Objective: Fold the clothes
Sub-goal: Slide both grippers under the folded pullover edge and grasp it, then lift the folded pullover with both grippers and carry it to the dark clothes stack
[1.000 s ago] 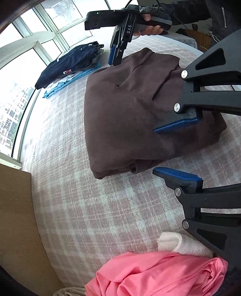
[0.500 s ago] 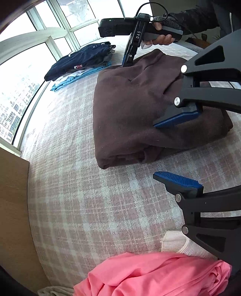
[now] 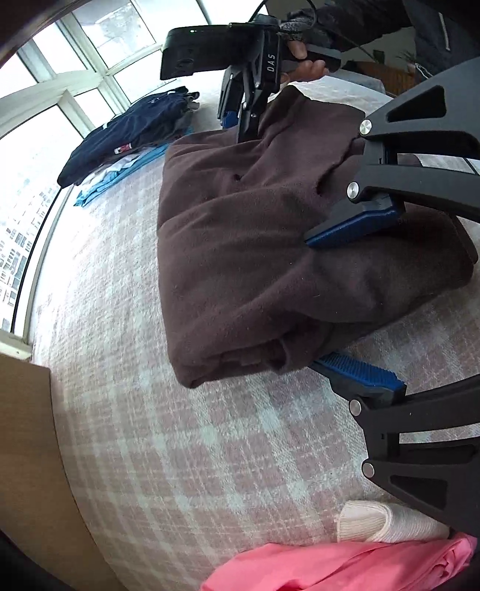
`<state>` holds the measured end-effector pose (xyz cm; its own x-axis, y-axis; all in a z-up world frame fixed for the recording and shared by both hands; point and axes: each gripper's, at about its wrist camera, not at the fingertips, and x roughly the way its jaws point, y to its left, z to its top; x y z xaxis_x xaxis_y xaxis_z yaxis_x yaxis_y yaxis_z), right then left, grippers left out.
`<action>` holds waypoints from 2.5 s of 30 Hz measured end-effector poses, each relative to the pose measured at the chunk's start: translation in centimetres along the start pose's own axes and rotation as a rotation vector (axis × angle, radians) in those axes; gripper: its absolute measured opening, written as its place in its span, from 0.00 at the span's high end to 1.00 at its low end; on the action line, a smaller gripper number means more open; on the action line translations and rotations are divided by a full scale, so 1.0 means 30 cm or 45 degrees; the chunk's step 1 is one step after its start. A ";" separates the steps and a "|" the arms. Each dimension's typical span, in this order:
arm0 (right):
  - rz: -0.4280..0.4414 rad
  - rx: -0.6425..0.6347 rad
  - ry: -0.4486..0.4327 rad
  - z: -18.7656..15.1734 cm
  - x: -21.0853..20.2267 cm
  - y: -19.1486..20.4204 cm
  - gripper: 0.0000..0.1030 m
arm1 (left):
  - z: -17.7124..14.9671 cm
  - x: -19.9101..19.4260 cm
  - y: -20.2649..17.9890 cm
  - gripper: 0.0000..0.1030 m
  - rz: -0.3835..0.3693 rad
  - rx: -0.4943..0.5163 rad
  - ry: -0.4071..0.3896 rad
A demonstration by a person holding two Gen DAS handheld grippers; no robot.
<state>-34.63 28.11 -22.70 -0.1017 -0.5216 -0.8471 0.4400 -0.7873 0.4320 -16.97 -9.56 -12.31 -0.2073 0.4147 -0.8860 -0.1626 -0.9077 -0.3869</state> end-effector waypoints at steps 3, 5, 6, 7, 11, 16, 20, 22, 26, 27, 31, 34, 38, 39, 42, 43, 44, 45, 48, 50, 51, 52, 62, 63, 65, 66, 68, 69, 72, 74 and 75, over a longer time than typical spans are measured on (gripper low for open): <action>-0.003 -0.006 -0.001 0.000 0.000 0.008 0.59 | 0.003 0.004 -0.018 0.54 0.017 0.006 -0.016; -0.014 -0.023 -0.015 -0.004 -0.008 0.023 0.63 | -0.001 0.001 -0.026 0.60 0.018 -0.002 -0.041; -0.014 -0.027 -0.025 -0.007 -0.012 0.028 0.65 | -0.001 -0.003 -0.031 0.63 0.018 -0.004 -0.054; -0.008 -0.025 -0.035 -0.010 -0.016 0.029 0.67 | -0.002 -0.008 -0.036 0.67 0.018 -0.003 -0.069; 0.033 0.021 -0.075 -0.020 -0.046 0.026 0.75 | -0.012 -0.045 -0.034 0.74 -0.057 -0.059 -0.140; 0.048 0.002 -0.173 -0.041 -0.137 0.099 0.77 | -0.028 -0.120 -0.063 0.77 -0.118 -0.065 -0.214; 0.003 -0.040 -0.238 -0.074 -0.233 0.183 0.78 | -0.042 -0.189 -0.119 0.77 -0.131 -0.033 -0.264; -0.019 -0.031 -0.275 -0.098 -0.294 0.200 0.78 | -0.044 -0.239 -0.162 0.77 -0.136 0.004 -0.307; -0.055 -0.015 -0.365 -0.143 -0.456 0.195 0.78 | -0.020 -0.326 -0.275 0.77 -0.163 0.090 -0.371; -0.069 -0.018 -0.385 -0.150 -0.500 0.190 0.78 | -0.008 -0.340 -0.310 0.77 -0.166 0.106 -0.381; -0.140 -0.039 -0.443 -0.154 -0.668 0.127 0.78 | 0.058 -0.374 -0.482 0.77 -0.158 0.202 -0.427; -0.187 -0.063 -0.478 -0.139 -0.782 0.048 0.78 | 0.129 -0.386 -0.630 0.77 -0.116 0.280 -0.479; -0.228 -0.099 -0.507 -0.093 -0.913 -0.086 0.78 | 0.234 -0.370 -0.802 0.77 -0.088 0.308 -0.521; -0.243 -0.107 -0.509 -0.075 -0.937 -0.121 0.78 | 0.264 -0.359 -0.844 0.77 -0.080 0.310 -0.528; -0.285 -0.118 -0.515 -0.015 -0.998 -0.236 0.78 | 0.360 -0.313 -0.964 0.77 -0.053 0.318 -0.549; -0.295 -0.120 -0.516 0.005 -1.017 -0.277 0.78 | 0.392 -0.297 -1.003 0.77 -0.045 0.321 -0.556; -0.307 -0.121 -0.514 0.026 -1.031 -0.317 0.78 | 0.427 -0.278 -1.038 0.77 -0.037 0.320 -0.558; -0.319 -0.121 -0.511 0.048 -1.043 -0.357 0.78 | 0.466 -0.255 -1.070 0.77 -0.031 0.316 -0.554; -0.338 -0.114 -0.484 0.120 -1.046 -0.473 0.78 | 0.579 -0.175 -1.155 0.77 0.009 0.313 -0.533; -0.350 -0.106 -0.465 0.169 -1.042 -0.550 0.78 | 0.640 -0.124 -1.192 0.77 0.034 0.310 -0.518; -0.352 -0.103 -0.456 0.194 -1.033 -0.586 0.78 | 0.665 -0.100 -1.203 0.77 0.049 0.314 -0.513; -0.351 -0.100 -0.446 0.220 -1.024 -0.624 0.78 | 0.692 -0.076 -1.210 0.77 0.057 0.308 -0.507; -0.232 -0.026 -0.278 0.360 -0.818 -0.914 0.78 | 0.803 0.149 -1.096 0.77 0.065 0.198 -0.388; -0.220 -0.014 -0.268 0.365 -0.803 -0.935 0.78 | 0.810 0.165 -1.072 0.77 0.057 0.181 -0.377; -0.197 0.011 -0.245 0.377 -0.775 -0.981 0.77 | 0.830 0.199 -1.017 0.77 0.036 0.137 -0.349; -0.193 0.027 -0.232 0.381 -0.761 -1.011 0.75 | 0.842 0.221 -0.992 0.76 0.033 0.131 -0.331; -0.196 0.062 -0.207 0.385 -0.733 -1.076 0.62 | 0.860 0.270 -0.953 0.74 0.039 0.117 -0.295; -0.198 0.085 -0.202 0.391 -0.722 -1.103 0.43 | 0.862 0.290 -0.934 0.72 0.028 0.104 -0.280; -0.173 0.156 -0.201 0.392 -0.727 -1.152 0.33 | 0.853 0.309 -0.892 0.61 -0.045 0.054 -0.263; -0.186 0.175 -0.209 0.378 -0.766 -1.152 0.33 | 0.835 0.263 -0.885 0.62 -0.045 0.050 -0.280; -0.216 0.172 -0.232 0.366 -0.798 -1.140 0.33 | 0.825 0.236 -0.885 0.62 -0.038 0.054 -0.290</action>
<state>-57.04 63.92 -13.79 -0.3279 -0.4193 -0.8465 0.2815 -0.8988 0.3362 -37.99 19.05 -1.99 -0.4137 0.4496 -0.7917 -0.2116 -0.8932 -0.3968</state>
